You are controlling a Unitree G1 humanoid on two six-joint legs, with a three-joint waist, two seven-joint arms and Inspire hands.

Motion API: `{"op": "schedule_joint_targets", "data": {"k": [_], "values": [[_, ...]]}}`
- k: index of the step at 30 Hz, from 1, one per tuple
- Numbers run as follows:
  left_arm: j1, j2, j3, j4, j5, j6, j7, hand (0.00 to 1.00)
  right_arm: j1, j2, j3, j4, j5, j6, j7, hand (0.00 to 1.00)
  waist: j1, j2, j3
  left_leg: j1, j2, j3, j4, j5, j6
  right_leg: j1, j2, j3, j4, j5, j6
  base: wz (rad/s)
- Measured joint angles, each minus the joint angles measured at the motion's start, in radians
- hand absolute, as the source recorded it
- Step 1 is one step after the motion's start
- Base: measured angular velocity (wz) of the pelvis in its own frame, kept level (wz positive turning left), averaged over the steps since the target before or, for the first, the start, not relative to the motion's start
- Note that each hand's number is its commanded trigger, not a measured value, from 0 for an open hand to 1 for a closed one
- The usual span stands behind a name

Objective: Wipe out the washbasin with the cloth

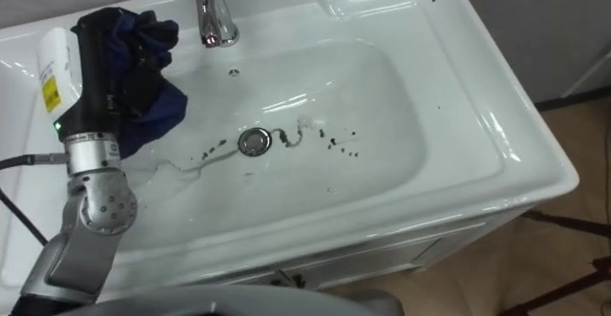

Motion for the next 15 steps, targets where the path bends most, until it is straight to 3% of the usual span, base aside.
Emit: {"op": "schedule_joint_targets", "data": {"k": [5,8,12,15], "values": [[0.0,0.005,0.0,0.022,0.037,0.007,-0.009,1.0,0.001,0.006,-0.001,0.018,-0.001,0.007,0.0,0.0,-0.003,-0.007,-0.0005,-0.001,0.0,0.009,0.0,0.0,0.0,-0.006,0.002,0.013,0.003,0.001,0.0,-0.05],[0.0,0.004,-0.006,0.045,0.06,0.034,-0.041,1.0,0.001,0.006,-0.001,0.015,-0.001,0.015,0.0,0.0,-0.007,-0.01,-0.0011,-0.005,0.0,0.009,0.001,0.0,0.0,-0.009,0.002,0.014,0.003,0.002,0.0,-0.01],[0.003,0.004,-0.044,0.096,0.05,0.077,-0.08,1.0,-0.001,0.005,0.0,0.003,0.0,0.027,0.01,0.0,-0.012,-0.011,-0.0078,-0.009,0.002,0.016,0.001,0.0,0.0,-0.011,0.003,0.017,0.004,0.006,0.0,-0.03],[0.003,0.004,-0.065,0.135,0.048,0.09,-0.094,1.0,-0.001,0.005,0.001,0.0,0.001,0.028,0.01,0.0,-0.014,-0.01,-0.0107,-0.008,0.004,0.028,0.001,0.0,0.0,-0.009,0.004,0.021,0.005,0.008,-0.001,-0.06]]}}
